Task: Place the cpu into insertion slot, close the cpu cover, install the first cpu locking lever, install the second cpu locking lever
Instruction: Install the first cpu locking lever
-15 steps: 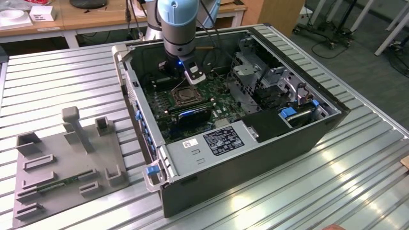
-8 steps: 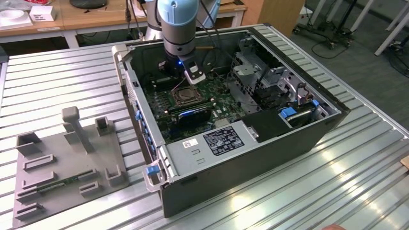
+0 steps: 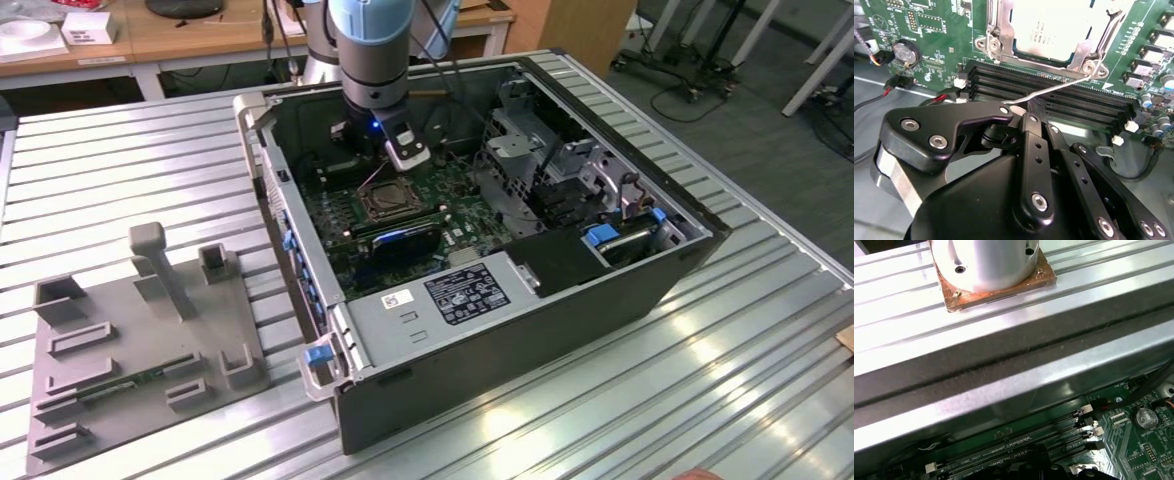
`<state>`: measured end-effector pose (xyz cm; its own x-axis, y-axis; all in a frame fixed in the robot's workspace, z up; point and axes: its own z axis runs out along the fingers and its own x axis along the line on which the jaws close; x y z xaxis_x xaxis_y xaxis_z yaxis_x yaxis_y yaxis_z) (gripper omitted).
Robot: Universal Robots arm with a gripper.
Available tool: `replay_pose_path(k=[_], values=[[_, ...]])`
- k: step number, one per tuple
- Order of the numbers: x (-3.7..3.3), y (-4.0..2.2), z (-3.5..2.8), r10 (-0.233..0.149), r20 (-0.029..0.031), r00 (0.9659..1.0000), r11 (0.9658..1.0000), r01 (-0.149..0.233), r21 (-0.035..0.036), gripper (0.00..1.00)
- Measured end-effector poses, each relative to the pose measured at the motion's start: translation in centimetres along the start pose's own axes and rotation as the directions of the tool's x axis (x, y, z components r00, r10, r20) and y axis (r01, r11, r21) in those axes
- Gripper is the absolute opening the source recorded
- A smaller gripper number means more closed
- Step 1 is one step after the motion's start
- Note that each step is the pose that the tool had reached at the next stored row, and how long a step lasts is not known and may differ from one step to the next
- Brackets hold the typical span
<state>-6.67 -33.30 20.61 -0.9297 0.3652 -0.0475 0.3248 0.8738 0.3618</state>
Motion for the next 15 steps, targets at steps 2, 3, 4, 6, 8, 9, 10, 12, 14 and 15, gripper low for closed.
replay_pose_path(k=[2, 3, 4, 6, 8, 9, 10, 12, 14, 15], values=[[-0.01, 0.09, -0.24, 0.0, -0.0001, 1.0, 1.0, 0.0, -0.0004, 0.11], [-0.02, 0.12, -0.3, 0.0, -0.0002, 1.0, 1.0, 0.0, -0.0005, 0.11], [-0.02, 0.14, -0.35, 0.0, -0.0002, 1.0, 1.0, 0.0, -0.0006, 0.11], [-0.03, 0.18, -0.47, 0.0, -0.0003, 1.0, 1.0, 0.0, -0.0008, 0.11], [-0.03, 0.21, -0.53, 0.0, -0.0002, 1.0, 1.0, 0.0, -0.0009, 0.11], [-0.03, 0.23, -0.58, 0.0, -0.0003, 1.0, 1.0, 0.0, -0.0008, 0.11], [-0.03, 0.25, -0.62, 0.0, -0.0003, 1.0, 1.0, 0.0, -0.0008, 0.11], [-0.04, 0.29, -0.71, 0.0, -0.0003, 1.0, 1.0, 0.0, -0.0008, 0.11], [-0.04, 0.34, -0.82, 0.0, -0.0002, 1.0, 1.0, 0.0, -0.0008, 0.11], [-0.04, 0.35, -0.83, 0.0, -0.0002, 1.0, 1.0, 0.0, -0.0011, 0.11]])
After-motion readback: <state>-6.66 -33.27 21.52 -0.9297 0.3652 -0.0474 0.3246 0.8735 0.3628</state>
